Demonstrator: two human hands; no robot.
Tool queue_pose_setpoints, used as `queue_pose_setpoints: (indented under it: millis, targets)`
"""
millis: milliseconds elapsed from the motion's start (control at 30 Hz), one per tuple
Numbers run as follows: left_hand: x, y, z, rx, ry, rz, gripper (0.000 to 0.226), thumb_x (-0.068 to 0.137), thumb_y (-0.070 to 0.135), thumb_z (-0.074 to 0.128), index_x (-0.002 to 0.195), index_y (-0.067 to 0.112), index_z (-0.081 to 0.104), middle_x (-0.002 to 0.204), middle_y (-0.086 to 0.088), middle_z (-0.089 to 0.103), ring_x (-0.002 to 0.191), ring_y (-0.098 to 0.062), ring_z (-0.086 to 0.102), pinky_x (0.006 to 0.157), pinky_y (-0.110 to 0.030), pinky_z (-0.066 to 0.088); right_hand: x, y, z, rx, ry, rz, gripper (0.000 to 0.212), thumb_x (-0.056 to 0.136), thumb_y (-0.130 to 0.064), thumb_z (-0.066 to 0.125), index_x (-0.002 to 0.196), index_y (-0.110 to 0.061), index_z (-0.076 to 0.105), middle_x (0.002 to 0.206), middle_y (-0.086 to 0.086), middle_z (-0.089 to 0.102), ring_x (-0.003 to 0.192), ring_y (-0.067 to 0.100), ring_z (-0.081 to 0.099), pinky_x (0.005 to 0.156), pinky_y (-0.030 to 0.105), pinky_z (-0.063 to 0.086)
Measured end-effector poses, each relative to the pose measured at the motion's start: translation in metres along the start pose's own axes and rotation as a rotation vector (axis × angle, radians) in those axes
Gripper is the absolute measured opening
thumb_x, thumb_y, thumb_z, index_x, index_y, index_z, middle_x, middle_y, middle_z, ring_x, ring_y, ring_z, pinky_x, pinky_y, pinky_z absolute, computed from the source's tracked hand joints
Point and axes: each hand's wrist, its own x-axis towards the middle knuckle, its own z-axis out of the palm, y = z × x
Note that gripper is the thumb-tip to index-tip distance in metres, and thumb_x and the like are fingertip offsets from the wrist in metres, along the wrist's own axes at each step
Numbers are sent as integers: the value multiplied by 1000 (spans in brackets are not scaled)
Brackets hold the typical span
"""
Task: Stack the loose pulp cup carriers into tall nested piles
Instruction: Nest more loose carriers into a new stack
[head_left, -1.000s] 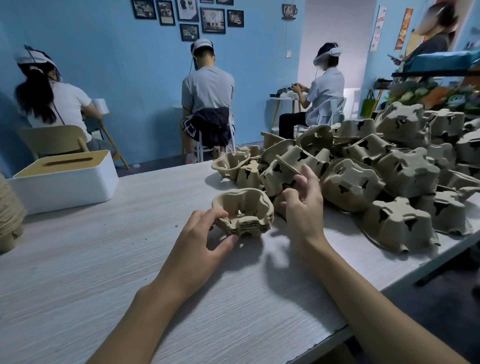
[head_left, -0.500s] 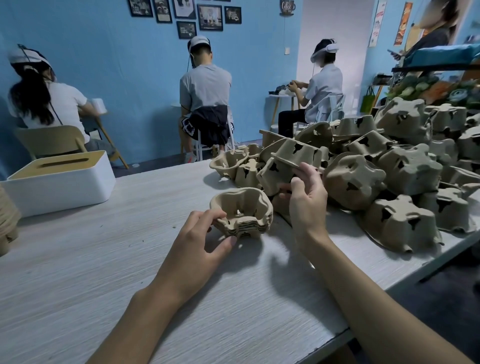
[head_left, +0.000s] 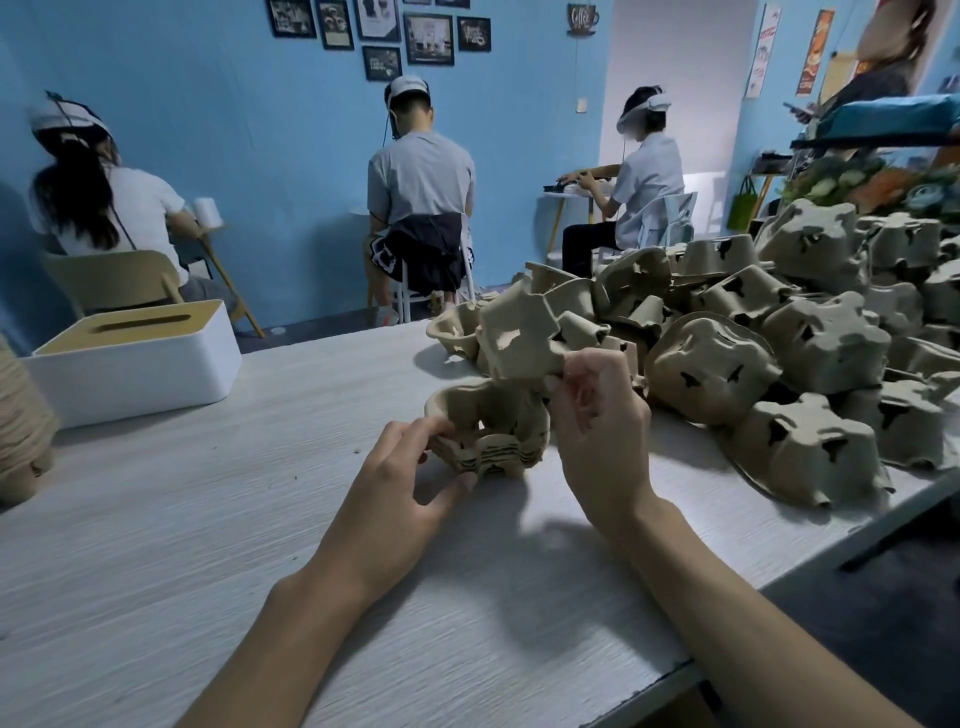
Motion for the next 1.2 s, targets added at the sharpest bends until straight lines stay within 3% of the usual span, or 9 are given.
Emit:
queue_pose_setpoints:
  millis: [67, 133, 267, 533, 667, 800, 933, 1067, 1200]
  targets:
    - [-1, 1, -1, -40, -1, -10, 59, 87, 39, 73, 132, 49, 37, 123, 13, 56, 113, -7, 53, 95, -32, 47, -1, -3, -1, -71, -32, -116, 28, 88, 4, 65, 103, -16, 53, 84, -9, 57, 71, -4, 43, 68, 15, 39]
    - [-1, 2, -1, -88, 6, -45, 78, 85, 45, 73, 140, 53, 18, 127, 6, 57, 116, -13, 55, 99, -35, 45, -1, -4, -2, -130, -60, -201, 24, 87, 5, 65, 105, -10, 62, 90, 3, 67, 81, 5, 52, 74, 24, 44]
    - [-3, 3, -1, -109, 14, -60, 99, 80, 52, 72, 146, 52, -3, 112, 10, 60, 104, -11, 60, 95, -36, 49, -1, -4, -5, -198, -159, -279, 16, 87, 6, 63, 97, -3, 72, 98, 1, 72, 88, 22, 60, 77, 42, 49]
    - [-3, 5, -2, -97, 32, 2, 98, 85, 41, 74, 140, 67, -3, 115, 7, 57, 109, -16, 58, 96, -36, 49, -3, -8, -5, -146, -246, -183, 24, 82, -6, 52, 98, -2, 68, 103, 5, 66, 96, 23, 61, 81, 45, 49]
    - [-3, 2, -2, -93, 27, 12, 97, 86, 38, 74, 144, 63, 1, 110, 14, 57, 100, -5, 57, 84, -24, 45, -2, -3, -5, -77, -210, -108, 17, 90, -8, 51, 92, -1, 67, 107, 7, 62, 93, 26, 64, 72, 48, 55]
    - [-3, -2, -1, -87, 44, 14, 102, 86, 31, 76, 146, 60, -1, 103, 13, 60, 92, 3, 57, 80, -20, 45, -3, -3, -4, -96, -252, -79, 16, 89, -11, 47, 92, -16, 62, 111, 3, 60, 91, 26, 66, 75, 50, 52]
    - [-3, -1, -1, -80, 55, 39, 101, 86, 30, 75, 146, 63, 0, 102, 11, 62, 92, -4, 60, 82, -26, 48, -4, -4, -4, -218, -278, -20, 24, 88, -14, 45, 95, -5, 66, 102, 4, 61, 91, 22, 60, 79, 44, 48]
    - [-1, 3, -3, -75, 83, 53, 89, 87, 28, 75, 137, 71, 15, 99, 4, 61, 91, -16, 60, 81, -34, 51, -4, -2, -6, -250, -261, 230, 18, 88, -12, 50, 100, -9, 63, 93, -1, 59, 84, 19, 58, 75, 26, 43]
    - [0, 3, -2, -74, 79, 49, 95, 87, 27, 76, 142, 68, 9, 96, 6, 61, 86, -12, 60, 78, -32, 52, -4, -7, -6, -183, -263, 378, 12, 96, -14, 54, 105, -16, 63, 84, -3, 65, 73, 4, 60, 66, 11, 43]
